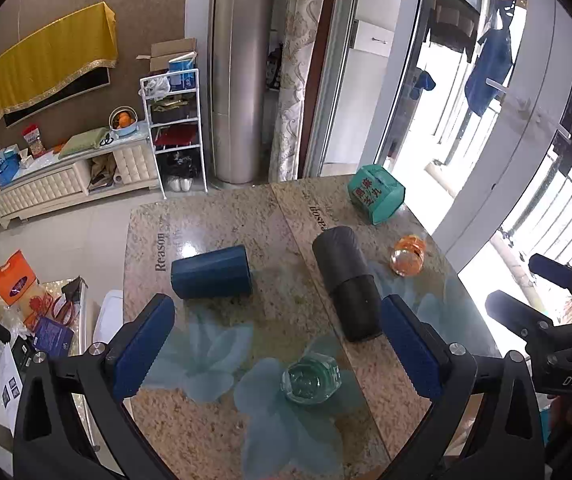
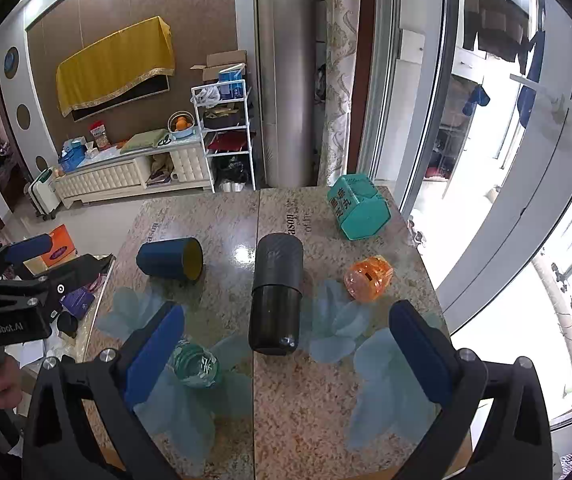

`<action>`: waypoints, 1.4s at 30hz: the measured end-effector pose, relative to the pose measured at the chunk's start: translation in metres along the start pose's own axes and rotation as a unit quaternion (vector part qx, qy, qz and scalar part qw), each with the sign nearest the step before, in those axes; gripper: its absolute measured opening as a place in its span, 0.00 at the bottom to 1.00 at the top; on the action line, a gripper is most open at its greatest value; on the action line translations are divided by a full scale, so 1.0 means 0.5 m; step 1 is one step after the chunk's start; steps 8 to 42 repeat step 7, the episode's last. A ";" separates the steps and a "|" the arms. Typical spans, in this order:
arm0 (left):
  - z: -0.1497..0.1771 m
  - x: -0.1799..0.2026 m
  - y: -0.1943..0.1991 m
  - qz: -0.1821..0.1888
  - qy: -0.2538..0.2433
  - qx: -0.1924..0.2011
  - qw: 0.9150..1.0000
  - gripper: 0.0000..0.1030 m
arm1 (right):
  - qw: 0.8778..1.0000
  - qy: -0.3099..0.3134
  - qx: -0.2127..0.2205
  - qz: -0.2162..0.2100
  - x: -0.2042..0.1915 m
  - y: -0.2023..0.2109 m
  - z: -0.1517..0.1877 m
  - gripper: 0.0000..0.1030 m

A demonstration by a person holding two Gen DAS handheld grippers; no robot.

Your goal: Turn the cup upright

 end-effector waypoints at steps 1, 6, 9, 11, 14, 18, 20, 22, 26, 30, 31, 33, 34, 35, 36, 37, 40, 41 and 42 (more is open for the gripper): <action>0.000 0.000 0.000 0.001 0.000 0.000 1.000 1.00 | 1.000 -0.001 0.000 -0.001 0.000 0.000 0.000 1.00; 0.000 -0.003 0.000 0.014 0.011 0.004 1.000 1.00 | 1.000 0.000 -0.004 0.001 -0.001 -0.001 0.005 1.00; 0.001 -0.003 -0.002 0.017 0.012 0.000 1.000 1.00 | 1.000 -0.001 -0.005 0.001 0.000 -0.002 0.006 1.00; 0.001 -0.003 -0.002 0.017 0.012 0.000 1.000 1.00 | 1.000 -0.001 -0.005 0.001 0.000 -0.002 0.006 1.00; 0.001 -0.003 -0.002 0.017 0.012 0.000 1.000 1.00 | 1.000 -0.001 -0.005 0.001 0.000 -0.002 0.006 1.00; 0.001 -0.003 -0.002 0.017 0.012 0.000 1.000 1.00 | 1.000 -0.001 -0.005 0.001 0.000 -0.002 0.006 1.00; 0.001 -0.003 -0.002 0.017 0.012 0.000 1.000 1.00 | 1.000 -0.001 -0.005 0.001 0.000 -0.002 0.006 1.00; 0.001 -0.003 -0.002 0.017 0.012 0.000 1.000 1.00 | 1.000 -0.001 -0.005 0.001 0.000 -0.002 0.006 1.00; 0.001 -0.003 -0.002 0.017 0.012 0.000 1.000 1.00 | 1.000 -0.001 -0.005 0.001 0.000 -0.002 0.006 1.00; 0.001 -0.003 -0.002 0.017 0.012 0.000 1.000 1.00 | 1.000 -0.001 -0.005 0.001 0.000 -0.002 0.006 1.00; 0.001 -0.003 -0.002 0.017 0.012 0.000 1.000 1.00 | 1.000 -0.001 -0.005 0.001 0.000 -0.002 0.006 1.00; 0.001 -0.003 -0.002 0.017 0.012 0.000 1.000 1.00 | 1.000 -0.001 -0.005 0.001 0.000 -0.002 0.006 1.00; 0.001 -0.003 -0.002 0.017 0.012 0.000 1.000 1.00 | 1.000 -0.001 -0.005 0.001 0.000 -0.002 0.006 1.00; 0.001 -0.003 -0.002 0.017 0.012 0.000 1.000 1.00 | 1.000 -0.001 -0.005 0.001 0.000 -0.002 0.006 1.00; 0.001 -0.003 -0.002 0.017 0.012 0.000 1.000 1.00 | 1.000 -0.001 -0.005 0.001 0.000 -0.002 0.006 1.00; 0.001 -0.003 -0.002 0.017 0.012 0.000 1.000 1.00 | 1.000 -0.001 -0.005 0.001 0.000 -0.002 0.006 1.00; 0.001 -0.003 -0.002 0.017 0.012 0.000 1.000 1.00 | 1.000 -0.001 -0.005 0.001 0.000 -0.002 0.006 1.00; 0.001 -0.003 -0.002 0.017 0.012 0.000 1.000 1.00 | 1.000 -0.001 -0.005 0.001 0.000 -0.002 0.006 1.00; 0.001 -0.003 -0.002 0.017 0.012 0.000 1.000 1.00 | 1.000 -0.001 -0.005 0.001 0.000 -0.002 0.006 1.00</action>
Point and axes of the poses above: each gripper's, at about its wrist camera, not at the fingertips, and y roughly against the way its jaws point, x to its right, z to its underside, the point moved 8 cm from there along -y, roughly the way its jaws point, and after that the axes turned 11 degrees about z, right-handed, at the moved point
